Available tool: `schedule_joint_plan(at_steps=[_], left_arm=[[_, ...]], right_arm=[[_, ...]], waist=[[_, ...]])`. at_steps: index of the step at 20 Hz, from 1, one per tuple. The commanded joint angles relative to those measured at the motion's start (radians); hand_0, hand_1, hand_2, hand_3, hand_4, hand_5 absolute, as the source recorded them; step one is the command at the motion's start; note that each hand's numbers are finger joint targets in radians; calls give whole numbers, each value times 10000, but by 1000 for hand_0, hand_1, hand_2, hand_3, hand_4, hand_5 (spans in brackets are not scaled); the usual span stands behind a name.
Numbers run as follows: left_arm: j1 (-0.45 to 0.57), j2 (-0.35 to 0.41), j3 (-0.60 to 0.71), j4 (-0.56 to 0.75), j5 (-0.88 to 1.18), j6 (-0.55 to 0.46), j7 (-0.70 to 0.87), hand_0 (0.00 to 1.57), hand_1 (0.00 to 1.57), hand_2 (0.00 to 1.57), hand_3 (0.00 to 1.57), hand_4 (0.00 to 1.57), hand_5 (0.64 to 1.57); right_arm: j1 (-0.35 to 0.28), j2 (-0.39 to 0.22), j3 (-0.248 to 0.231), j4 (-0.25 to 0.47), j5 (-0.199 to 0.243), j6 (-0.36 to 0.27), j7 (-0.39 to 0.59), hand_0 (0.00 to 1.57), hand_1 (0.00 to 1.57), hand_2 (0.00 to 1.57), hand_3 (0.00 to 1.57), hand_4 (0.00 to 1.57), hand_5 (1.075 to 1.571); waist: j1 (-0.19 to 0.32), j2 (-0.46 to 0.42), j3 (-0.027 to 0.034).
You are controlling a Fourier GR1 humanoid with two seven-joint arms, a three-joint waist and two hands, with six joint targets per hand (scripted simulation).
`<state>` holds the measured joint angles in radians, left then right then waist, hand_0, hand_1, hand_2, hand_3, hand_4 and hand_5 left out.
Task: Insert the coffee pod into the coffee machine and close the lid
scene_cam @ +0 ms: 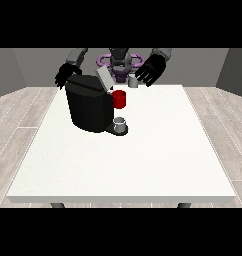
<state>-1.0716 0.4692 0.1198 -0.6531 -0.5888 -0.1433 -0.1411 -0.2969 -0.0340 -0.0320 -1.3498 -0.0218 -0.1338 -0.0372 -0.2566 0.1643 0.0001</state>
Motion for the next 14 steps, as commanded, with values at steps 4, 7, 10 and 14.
schedule_joint_plan(at_steps=[4, 7, 10, 14], left_arm=[[-669, 119, 118, 112, -74, -120, 156, 1278, 1278, 1332, 1265, 519, 1571], [-1128, 15, 99, 110, -329, 410, 576, 1281, 1281, 1306, 1226, 501, 1571], [-1032, 29, 86, 168, -337, 324, 265, 1277, 1277, 1303, 1236, 488, 1571], [-1073, -338, -106, 185, -450, 170, 513, 1292, 1292, 1315, 1222, 498, 1571]], right_arm=[[-203, -113, -13, -204, 24, 76, -163, 0, 0, 0, 0, 520, 1571], [-353, 141, 286, -203, 409, -254, -391, 0, 0, 0, 0, 480, 1571], [-716, 3, -148, -272, 99, -329, -92, 0, 0, 0, 0, 519, 1571], [-416, -35, -101, -101, 39, -135, -34, 0, 0, 0, 0, 514, 1571]], waist=[[-341, 535, 1], [-576, 914, 1], [-409, 1069, 1], [-455, 817, 2]])
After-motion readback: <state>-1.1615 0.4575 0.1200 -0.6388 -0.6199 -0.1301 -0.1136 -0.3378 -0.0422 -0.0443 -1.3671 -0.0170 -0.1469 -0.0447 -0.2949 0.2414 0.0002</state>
